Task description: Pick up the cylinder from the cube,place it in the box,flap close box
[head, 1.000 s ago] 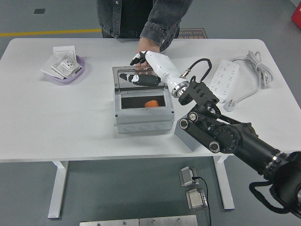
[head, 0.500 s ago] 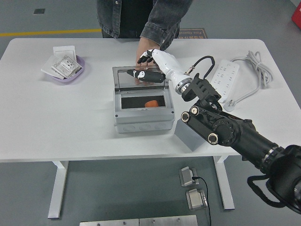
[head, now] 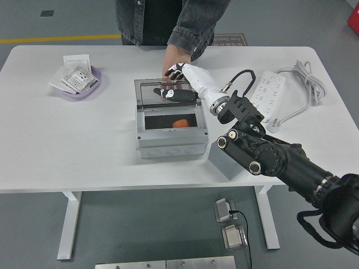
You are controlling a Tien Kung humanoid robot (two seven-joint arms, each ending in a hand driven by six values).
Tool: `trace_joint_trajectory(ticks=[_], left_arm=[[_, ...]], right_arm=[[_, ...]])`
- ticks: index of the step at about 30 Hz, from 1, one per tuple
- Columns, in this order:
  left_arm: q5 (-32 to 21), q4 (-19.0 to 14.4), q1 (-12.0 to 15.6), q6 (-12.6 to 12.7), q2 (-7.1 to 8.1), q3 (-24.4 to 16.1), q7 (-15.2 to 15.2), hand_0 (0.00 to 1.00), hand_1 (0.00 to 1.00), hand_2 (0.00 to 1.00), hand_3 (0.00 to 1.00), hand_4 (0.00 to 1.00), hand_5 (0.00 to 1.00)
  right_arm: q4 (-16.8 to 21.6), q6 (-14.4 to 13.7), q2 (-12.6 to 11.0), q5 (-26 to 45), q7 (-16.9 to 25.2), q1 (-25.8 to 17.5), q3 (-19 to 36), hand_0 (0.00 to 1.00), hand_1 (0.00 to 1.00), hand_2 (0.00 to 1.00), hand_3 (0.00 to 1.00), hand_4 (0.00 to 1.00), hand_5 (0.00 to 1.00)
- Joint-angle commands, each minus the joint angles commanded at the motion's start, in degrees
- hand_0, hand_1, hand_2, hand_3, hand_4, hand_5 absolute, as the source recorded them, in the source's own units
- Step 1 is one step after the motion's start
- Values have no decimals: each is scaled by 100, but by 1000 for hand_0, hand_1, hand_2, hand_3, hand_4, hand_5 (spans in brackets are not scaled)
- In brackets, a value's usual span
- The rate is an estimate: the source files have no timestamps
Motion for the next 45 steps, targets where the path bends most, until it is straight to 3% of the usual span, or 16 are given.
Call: trace_joint_trajectory(ticks=[9, 23, 45], left_arm=[[-120, 0, 17, 22, 8, 94, -12, 680, 692, 609, 645, 732, 444], [-394, 0, 21, 50, 11, 317, -33, 680, 692, 609, 644, 731, 446], [-387, 0, 42, 45, -34, 320, -31, 680, 691, 609, 643, 729, 449]], right_arm=[[591, -19, -273, -111, -84, -186, -177, 667, 663, 662, 698, 904, 661], [982, -50, -544, -43, -186, -339, -394, 656, 658, 665, 706, 903, 656], [2086, 82, -976, -426, -596, -717, -597, 643, 654, 674, 716, 898, 655]])
